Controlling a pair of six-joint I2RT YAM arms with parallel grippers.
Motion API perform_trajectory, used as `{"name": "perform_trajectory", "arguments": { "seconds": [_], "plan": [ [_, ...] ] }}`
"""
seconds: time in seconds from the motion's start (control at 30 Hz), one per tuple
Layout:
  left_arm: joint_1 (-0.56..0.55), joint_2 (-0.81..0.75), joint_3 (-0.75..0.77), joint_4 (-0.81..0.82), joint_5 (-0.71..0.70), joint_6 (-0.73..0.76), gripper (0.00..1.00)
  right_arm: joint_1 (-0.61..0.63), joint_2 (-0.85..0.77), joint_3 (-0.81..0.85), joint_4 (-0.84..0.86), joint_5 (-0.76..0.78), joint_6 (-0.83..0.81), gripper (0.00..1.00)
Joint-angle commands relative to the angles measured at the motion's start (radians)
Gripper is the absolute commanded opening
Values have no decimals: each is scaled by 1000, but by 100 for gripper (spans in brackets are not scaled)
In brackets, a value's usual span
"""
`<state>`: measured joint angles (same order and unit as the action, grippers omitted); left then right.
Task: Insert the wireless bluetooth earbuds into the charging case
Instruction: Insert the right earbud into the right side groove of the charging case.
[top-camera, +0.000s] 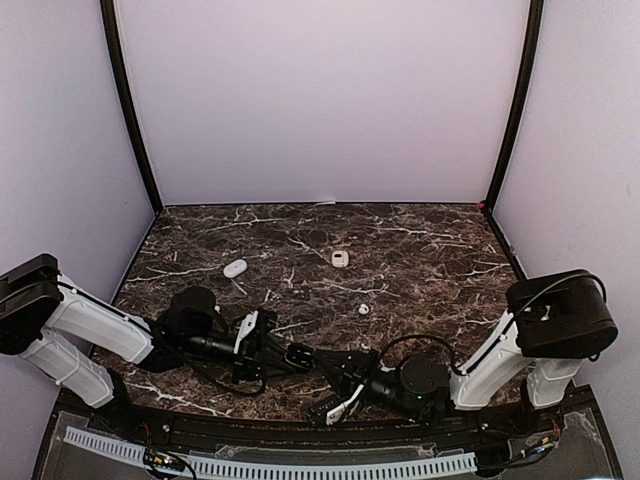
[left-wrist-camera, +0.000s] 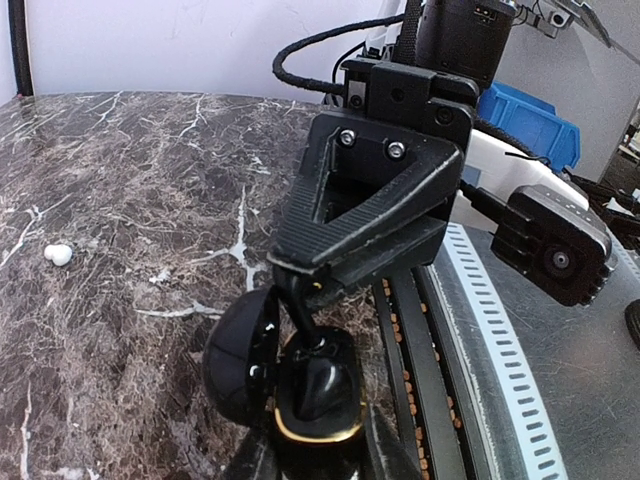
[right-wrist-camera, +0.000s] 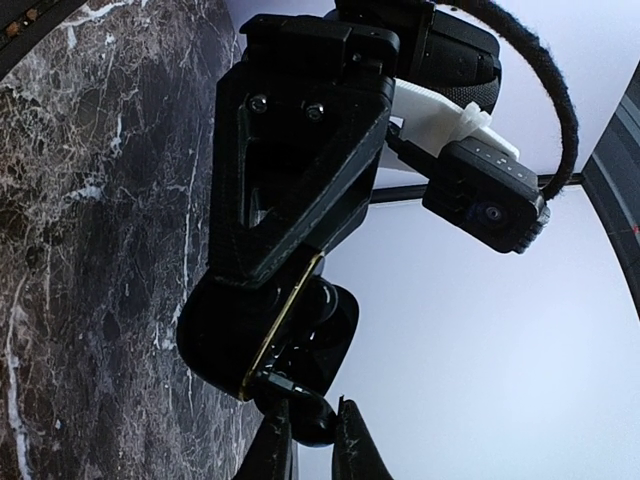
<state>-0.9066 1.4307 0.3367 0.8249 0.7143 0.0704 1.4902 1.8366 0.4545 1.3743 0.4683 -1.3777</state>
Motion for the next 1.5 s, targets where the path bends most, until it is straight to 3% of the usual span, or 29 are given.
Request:
{"name": "perform_trajectory", "arguments": {
  "seconds": [0.0, 0.4, 0.7, 1.47],
  "plan": [
    [7, -19, -12, 82, 34, -18, 10, 17, 28, 10, 11, 6, -37, 0],
    [23, -16, -13, 97, 58, -40, 10, 30, 41, 10, 17, 13, -99, 4],
    [26, -19, -15, 98, 59, -38, 10, 35, 12, -7, 1, -2, -79, 13],
    [29, -13, -13, 95, 68, -38, 10, 52, -17, -19, -45, -23, -11, 24]
  ]
}}
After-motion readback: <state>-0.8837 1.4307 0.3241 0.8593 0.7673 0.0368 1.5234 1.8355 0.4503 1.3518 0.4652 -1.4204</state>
